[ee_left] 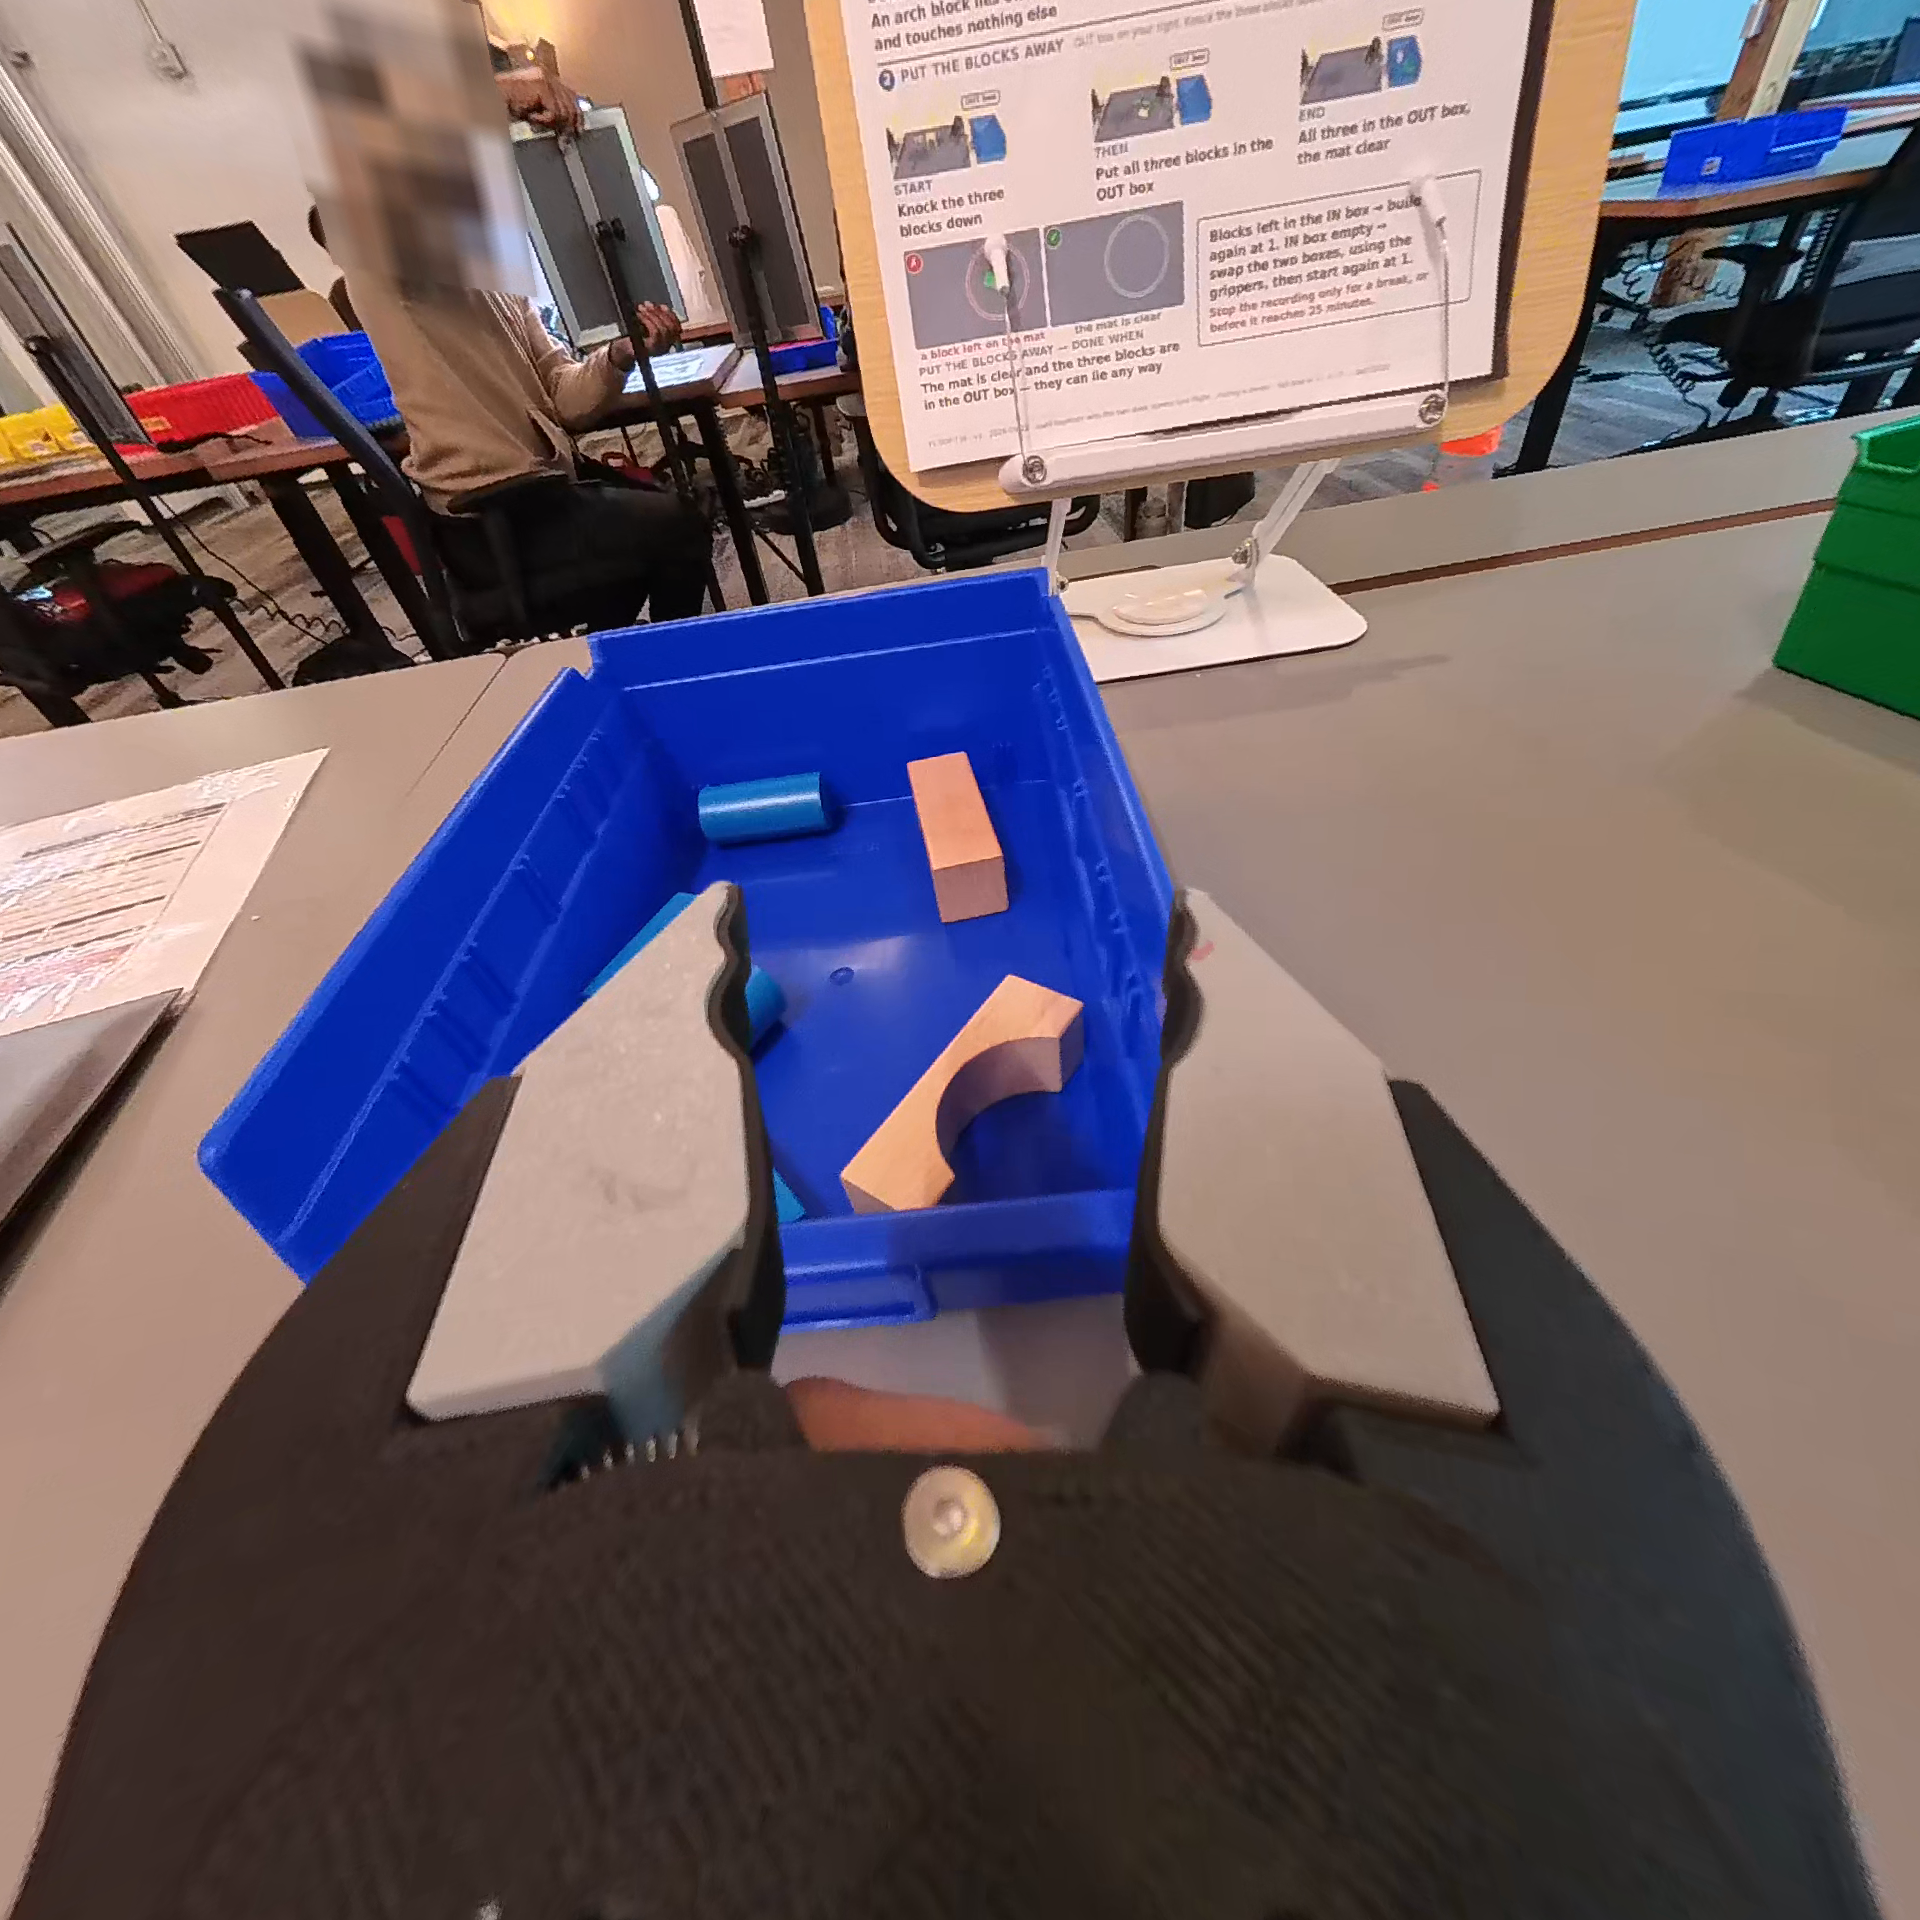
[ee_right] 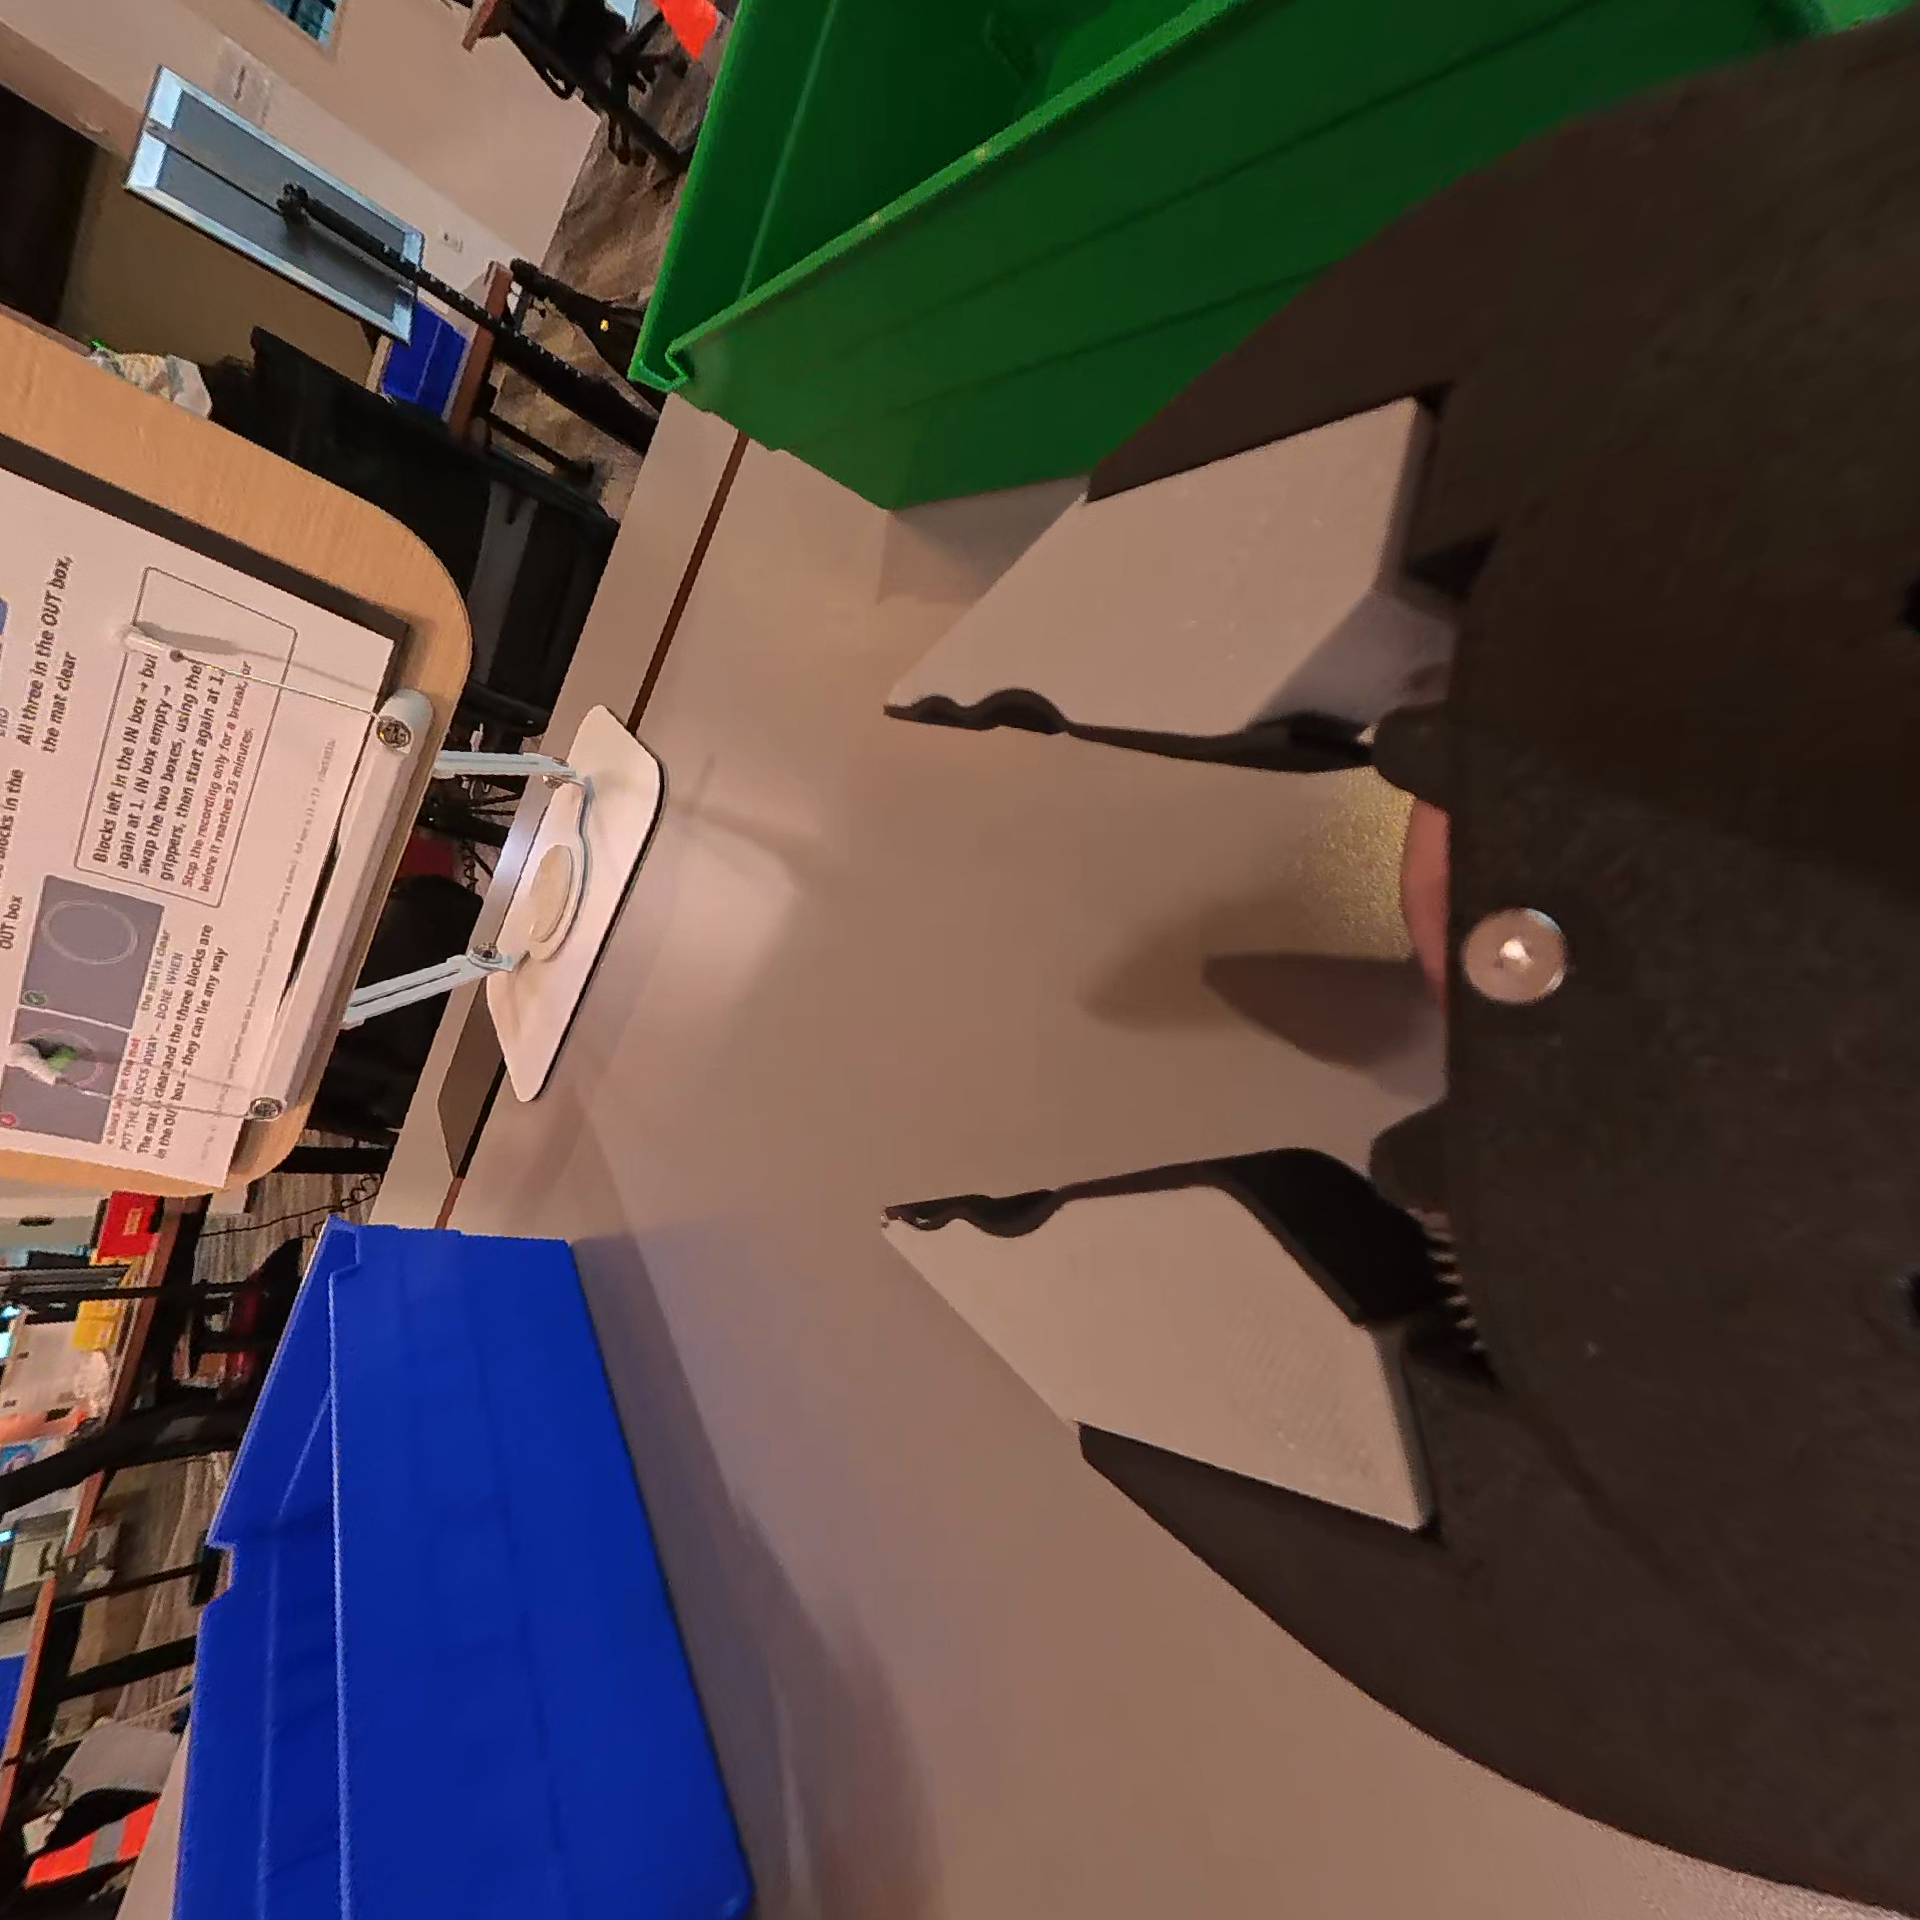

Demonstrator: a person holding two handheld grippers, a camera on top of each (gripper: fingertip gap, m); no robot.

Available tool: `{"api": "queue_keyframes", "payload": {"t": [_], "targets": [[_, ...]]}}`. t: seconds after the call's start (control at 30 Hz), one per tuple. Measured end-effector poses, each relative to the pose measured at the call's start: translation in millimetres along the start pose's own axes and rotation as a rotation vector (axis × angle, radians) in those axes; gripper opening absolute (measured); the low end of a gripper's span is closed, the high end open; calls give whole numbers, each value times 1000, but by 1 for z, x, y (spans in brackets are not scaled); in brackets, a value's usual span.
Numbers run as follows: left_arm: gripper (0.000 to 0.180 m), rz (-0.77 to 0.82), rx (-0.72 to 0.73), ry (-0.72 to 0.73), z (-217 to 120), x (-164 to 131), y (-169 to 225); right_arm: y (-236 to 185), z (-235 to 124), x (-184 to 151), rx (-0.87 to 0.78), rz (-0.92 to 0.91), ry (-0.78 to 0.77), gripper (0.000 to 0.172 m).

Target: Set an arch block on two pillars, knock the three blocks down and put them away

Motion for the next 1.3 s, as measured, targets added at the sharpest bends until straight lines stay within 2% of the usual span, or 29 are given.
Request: {"api": "queue_keyframes", "payload": {"t": [0.37,0.5,0.8,0.97,1.3], "targets": [[78,-36,3,-26,-1,-4,-24,2,5,-3,55,57,-39,85],[70,-34,-68,-75,0,-9,-28,3,7,-4,66,69,-56,85],[64,-28,-59,-143,1,-18,-44,-3,10,-5,64,12,-87,84],[61,-93,-67,-213,3,-30,-64,-6,11,-6,70,-12,-103,84],[58,-144,-57,-217,1,-33,-79,-9,13,-7,69,-42,-122,83]]}}
Point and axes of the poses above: each gripper's, where its closed fingertips meet, z out along the fingers, x out of its top, y = z × x across the jaws, the point moved 8 cm from there along -z, back along the fingers, and after that the axes turned 1 degree about y, right-handed, at the moved point
